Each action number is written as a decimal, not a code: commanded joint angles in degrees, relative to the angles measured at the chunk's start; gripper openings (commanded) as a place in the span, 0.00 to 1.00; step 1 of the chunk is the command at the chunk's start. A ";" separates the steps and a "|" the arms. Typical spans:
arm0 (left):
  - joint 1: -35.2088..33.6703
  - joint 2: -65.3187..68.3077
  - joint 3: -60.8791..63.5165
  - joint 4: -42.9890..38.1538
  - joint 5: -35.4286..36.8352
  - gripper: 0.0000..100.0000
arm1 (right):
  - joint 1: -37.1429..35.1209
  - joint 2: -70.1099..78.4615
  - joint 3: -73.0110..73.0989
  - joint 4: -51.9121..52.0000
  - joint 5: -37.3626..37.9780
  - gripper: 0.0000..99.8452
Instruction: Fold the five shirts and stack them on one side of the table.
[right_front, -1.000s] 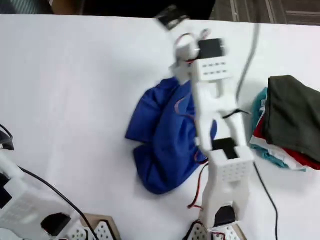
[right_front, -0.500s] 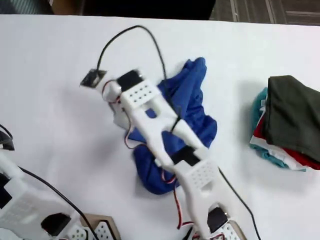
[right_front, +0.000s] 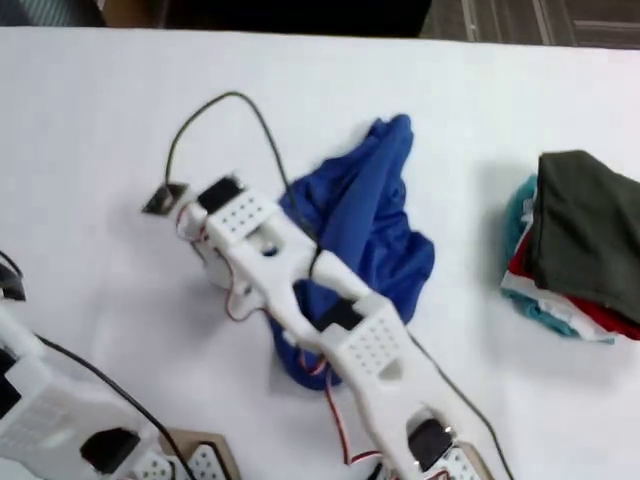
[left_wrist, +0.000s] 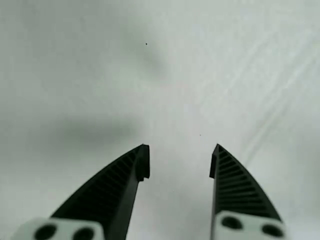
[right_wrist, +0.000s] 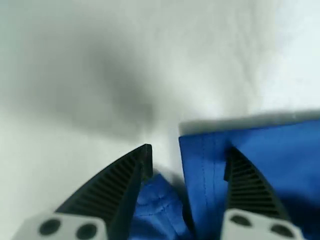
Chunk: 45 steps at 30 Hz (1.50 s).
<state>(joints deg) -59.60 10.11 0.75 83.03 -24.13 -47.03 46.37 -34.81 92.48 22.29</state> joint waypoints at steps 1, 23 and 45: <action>0.44 -0.44 -0.13 -0.62 0.18 0.22 | -0.48 0.75 -0.79 -1.36 -0.53 0.24; 0.79 -0.53 -0.13 -0.26 0.00 0.22 | 8.04 1.98 -3.08 -6.46 -4.57 0.02; 30.15 -0.35 5.05 -0.18 0.09 0.22 | 33.27 -36.70 -20.04 4.88 1.23 0.02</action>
<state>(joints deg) -36.66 10.11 5.76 83.03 -24.13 -20.04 15.52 -52.13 97.41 22.90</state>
